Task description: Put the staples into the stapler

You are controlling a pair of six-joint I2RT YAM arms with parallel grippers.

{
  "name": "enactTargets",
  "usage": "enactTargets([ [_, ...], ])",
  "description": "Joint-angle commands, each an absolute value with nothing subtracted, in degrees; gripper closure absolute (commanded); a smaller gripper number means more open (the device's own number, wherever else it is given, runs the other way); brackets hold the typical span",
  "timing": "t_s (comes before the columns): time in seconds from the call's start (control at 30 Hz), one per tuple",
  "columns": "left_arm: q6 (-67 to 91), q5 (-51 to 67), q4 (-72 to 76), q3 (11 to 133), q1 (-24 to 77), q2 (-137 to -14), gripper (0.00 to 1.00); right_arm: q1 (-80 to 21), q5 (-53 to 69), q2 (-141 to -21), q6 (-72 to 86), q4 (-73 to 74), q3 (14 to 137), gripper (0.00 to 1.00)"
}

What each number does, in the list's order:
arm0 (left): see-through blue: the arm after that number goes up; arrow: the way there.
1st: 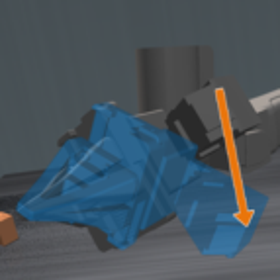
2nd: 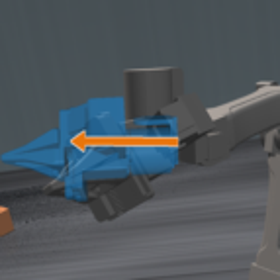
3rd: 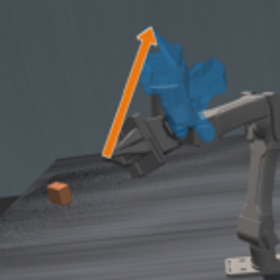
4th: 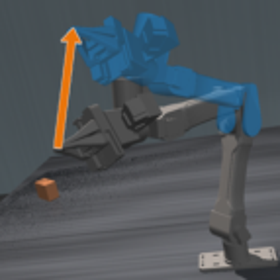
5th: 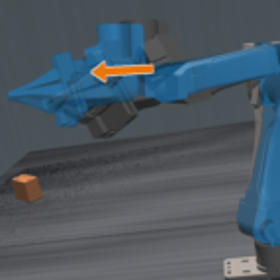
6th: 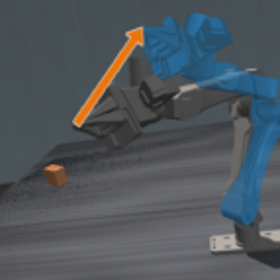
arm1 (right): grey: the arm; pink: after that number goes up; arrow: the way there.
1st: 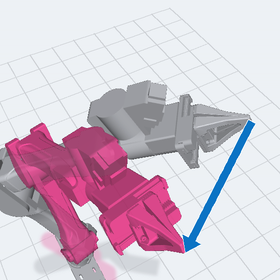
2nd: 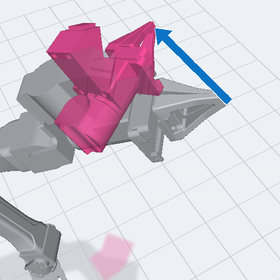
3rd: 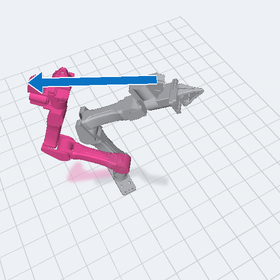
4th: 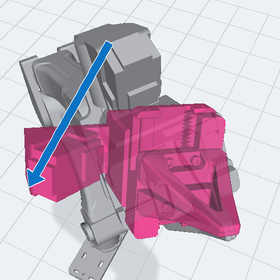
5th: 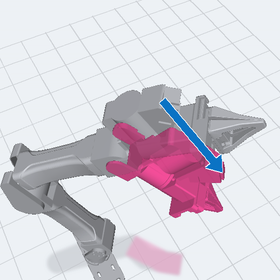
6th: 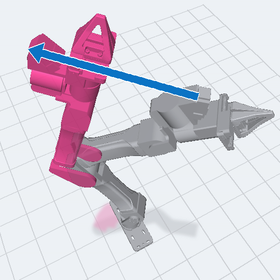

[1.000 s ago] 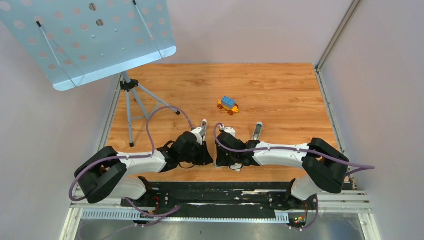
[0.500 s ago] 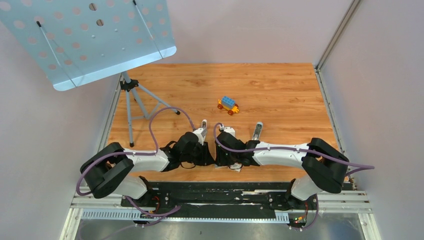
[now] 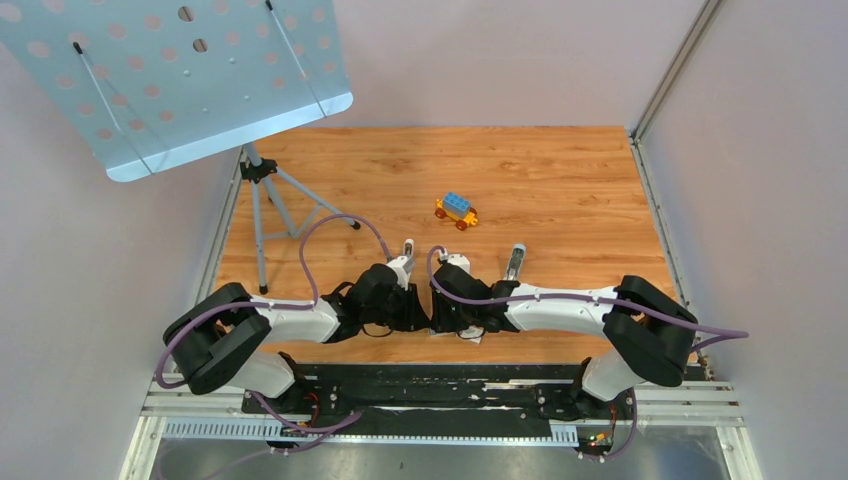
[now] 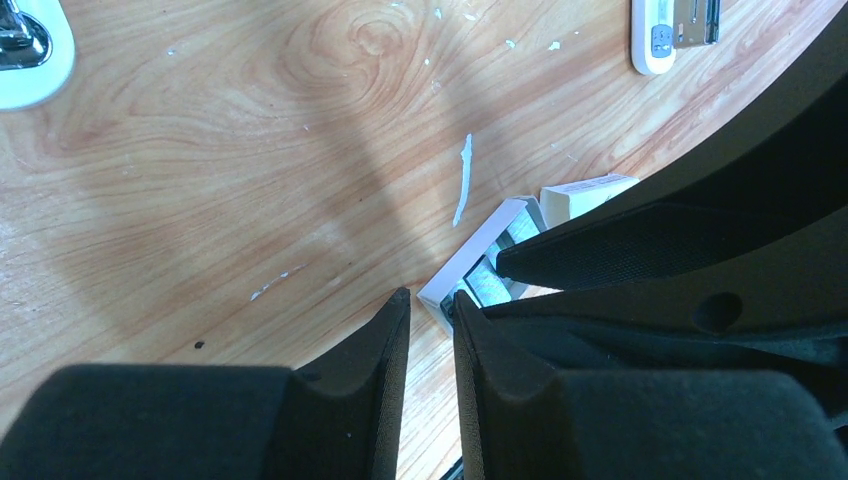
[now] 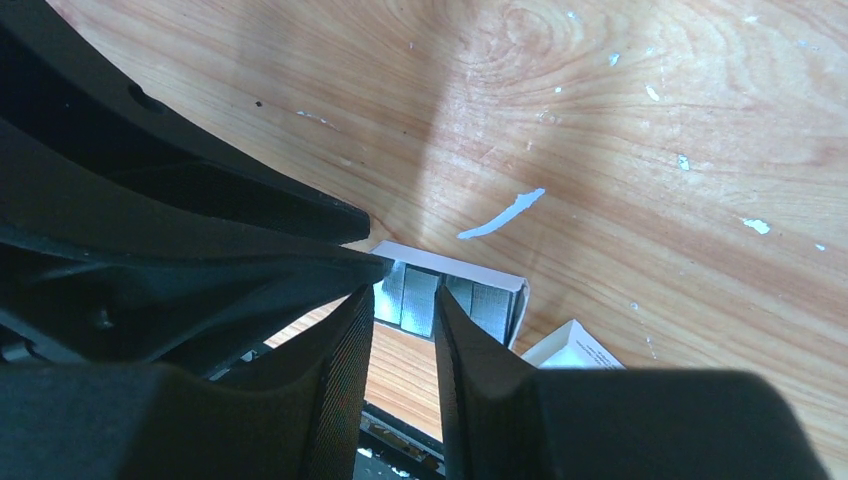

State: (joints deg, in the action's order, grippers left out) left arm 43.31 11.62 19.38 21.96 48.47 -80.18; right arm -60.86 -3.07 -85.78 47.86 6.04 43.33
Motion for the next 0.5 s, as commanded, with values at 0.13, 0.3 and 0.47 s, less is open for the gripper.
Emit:
enactTargets([
  [0.13,42.54,10.97,18.21,22.85,48.78,-81.69,0.77,-61.75,-2.72,-86.28,47.19,7.15,42.55,0.69],
  [0.3,42.3,10.86,17.6,22.97,48.78,-81.6,0.78,-61.68,-3.03,-86.48,47.2,7.86,42.55,0.66],
  [0.47,42.19,10.59,17.19,22.94,48.78,-81.37,0.78,-61.67,-3.16,-86.72,47.21,8.23,42.67,0.65],
])
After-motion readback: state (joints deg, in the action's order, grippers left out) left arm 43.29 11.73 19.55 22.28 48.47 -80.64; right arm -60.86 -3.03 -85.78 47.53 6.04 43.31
